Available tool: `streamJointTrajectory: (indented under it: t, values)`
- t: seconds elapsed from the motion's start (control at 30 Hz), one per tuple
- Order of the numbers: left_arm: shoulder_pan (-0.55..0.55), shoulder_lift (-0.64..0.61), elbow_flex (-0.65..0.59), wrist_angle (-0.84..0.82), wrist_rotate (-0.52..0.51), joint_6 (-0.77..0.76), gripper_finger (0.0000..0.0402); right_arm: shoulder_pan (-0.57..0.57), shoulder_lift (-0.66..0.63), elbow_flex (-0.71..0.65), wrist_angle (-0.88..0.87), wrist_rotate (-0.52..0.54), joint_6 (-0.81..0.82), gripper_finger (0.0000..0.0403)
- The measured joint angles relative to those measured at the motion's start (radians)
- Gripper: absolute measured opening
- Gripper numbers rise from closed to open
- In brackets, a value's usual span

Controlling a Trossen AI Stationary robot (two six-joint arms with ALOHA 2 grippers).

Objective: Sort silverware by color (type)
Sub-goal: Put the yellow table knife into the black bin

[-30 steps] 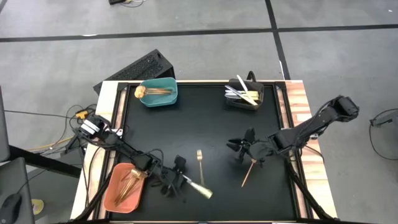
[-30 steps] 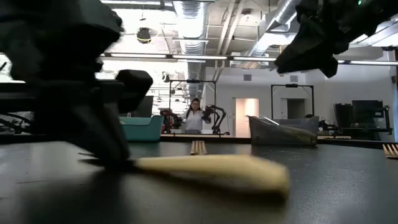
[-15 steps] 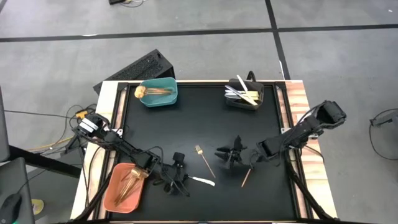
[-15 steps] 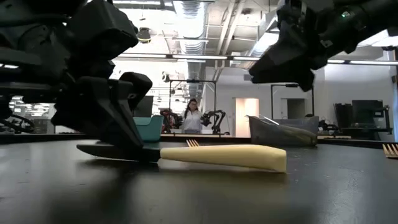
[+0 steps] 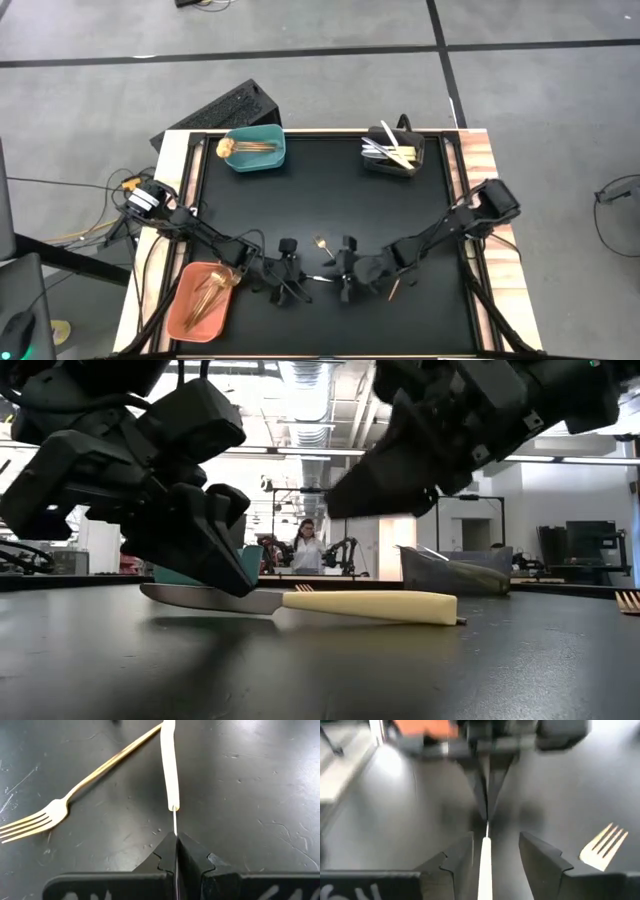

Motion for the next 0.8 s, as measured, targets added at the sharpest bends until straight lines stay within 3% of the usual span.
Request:
streamJointTrajectory:
  t: [0.27,0.53,0.67,0.8]
  values:
    - [0.002,-0.001,0.000,-0.001,-0.035,-0.007,0.0000,-0.014,0.136,0.190,-0.273,-0.064,0.006,0.0190]
    - [0.004,-0.001,0.002,0.022,-0.062,-0.008,0.0000,-0.041,0.182,0.254,-0.340,-0.094,0.011,0.0172]
    - [0.004,-0.002,0.002,0.022,-0.064,-0.012,0.0000,-0.054,0.181,0.253,-0.376,-0.099,0.050,0.0136]
    - [0.004,-0.002,0.002,0.029,-0.099,-0.024,0.0000,-0.059,0.181,0.255,-0.401,-0.104,0.053,0.0067]
